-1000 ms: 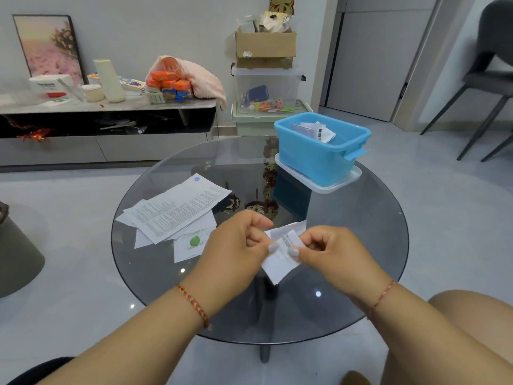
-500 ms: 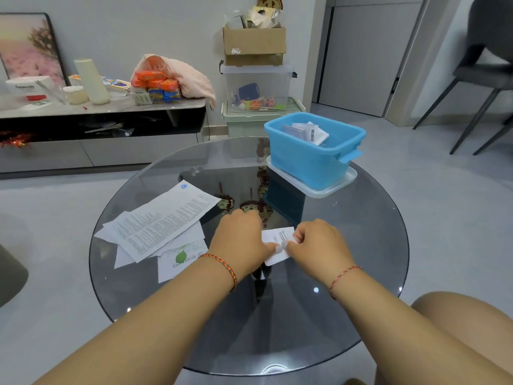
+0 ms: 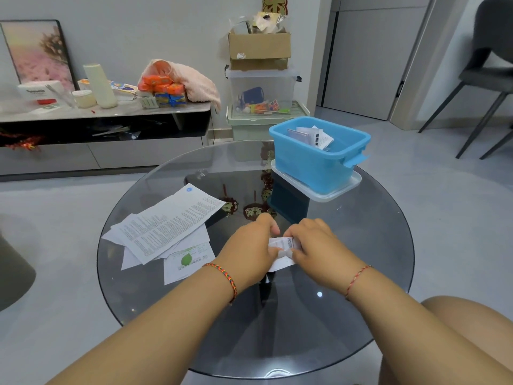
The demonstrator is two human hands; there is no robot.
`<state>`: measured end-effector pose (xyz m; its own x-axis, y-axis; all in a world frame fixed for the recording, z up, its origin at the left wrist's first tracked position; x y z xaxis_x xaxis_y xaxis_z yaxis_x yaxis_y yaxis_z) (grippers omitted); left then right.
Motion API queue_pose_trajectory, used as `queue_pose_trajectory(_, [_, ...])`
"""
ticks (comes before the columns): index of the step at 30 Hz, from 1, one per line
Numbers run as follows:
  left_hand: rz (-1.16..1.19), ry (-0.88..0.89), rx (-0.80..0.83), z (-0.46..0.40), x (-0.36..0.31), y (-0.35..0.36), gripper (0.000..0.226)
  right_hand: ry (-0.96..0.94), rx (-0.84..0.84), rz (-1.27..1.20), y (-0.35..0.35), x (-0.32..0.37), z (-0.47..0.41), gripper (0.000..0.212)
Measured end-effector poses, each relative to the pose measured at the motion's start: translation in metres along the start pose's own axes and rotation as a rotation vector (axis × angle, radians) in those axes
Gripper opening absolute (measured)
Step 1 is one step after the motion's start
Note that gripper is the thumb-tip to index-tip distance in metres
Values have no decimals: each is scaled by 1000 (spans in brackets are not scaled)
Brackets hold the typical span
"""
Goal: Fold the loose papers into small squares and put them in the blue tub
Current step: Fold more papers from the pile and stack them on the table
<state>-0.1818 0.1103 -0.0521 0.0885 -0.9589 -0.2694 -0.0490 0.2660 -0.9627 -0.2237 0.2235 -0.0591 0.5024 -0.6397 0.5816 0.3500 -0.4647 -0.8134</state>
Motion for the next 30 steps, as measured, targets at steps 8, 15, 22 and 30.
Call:
queue_pose_trajectory(8, [176, -97, -70, 3, 4, -3, 17, 28, -23, -371, -6, -3, 8, 18])
queue_pose_trajectory(15, [302, -183, -232, 9, -6, -3, 32, 116, -154, -723, -10, -2, 12, 20])
queue_pose_trajectory(22, [575, -280, -216, 6, -2, 4, 46, 241, -229, -1127, -11, -10, 15, 20])
queue_pose_trajectory(30, [595, -385, -365, 7, -1, 8, 44, 364, -257, -1349, -2, -13, 12, 17])
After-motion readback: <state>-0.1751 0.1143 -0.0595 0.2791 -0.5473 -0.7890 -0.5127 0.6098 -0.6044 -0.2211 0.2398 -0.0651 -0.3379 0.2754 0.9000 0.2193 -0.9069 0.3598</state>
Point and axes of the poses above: each hand's wrist, its own z-axis away from the middle knuckle, its own y-axis out of the palm, x = y × z, the point moved 5 cm from there along -z, towards the middle knuckle, and after that the axes turned 15 degrees about -z, right-handed, at the moved point
